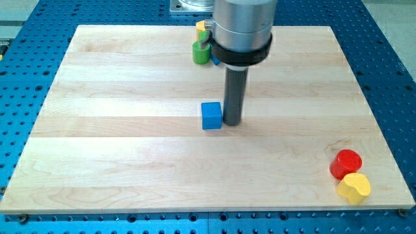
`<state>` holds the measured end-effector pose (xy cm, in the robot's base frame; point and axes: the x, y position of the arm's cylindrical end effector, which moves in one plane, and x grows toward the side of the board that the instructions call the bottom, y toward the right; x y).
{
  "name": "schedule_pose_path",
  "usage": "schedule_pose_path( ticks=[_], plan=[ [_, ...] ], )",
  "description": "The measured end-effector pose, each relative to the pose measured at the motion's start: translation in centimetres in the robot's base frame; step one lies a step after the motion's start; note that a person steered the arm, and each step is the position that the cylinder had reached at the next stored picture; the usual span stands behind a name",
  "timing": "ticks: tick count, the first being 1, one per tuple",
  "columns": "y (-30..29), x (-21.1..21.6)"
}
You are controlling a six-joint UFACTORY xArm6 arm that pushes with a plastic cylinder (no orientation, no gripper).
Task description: Move the cube into the triangle
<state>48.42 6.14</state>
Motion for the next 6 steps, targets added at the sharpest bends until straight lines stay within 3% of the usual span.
schedule_pose_path(
  ticks=[1, 2, 3, 4, 5, 6],
  plan=[
    [-2.4, 3.3],
    [-4.5, -5.6],
    [-2.4, -6.9],
    [-6.2, -4.1],
    [-7.5, -7.0],
    [-5.2, -13.9]
  ],
)
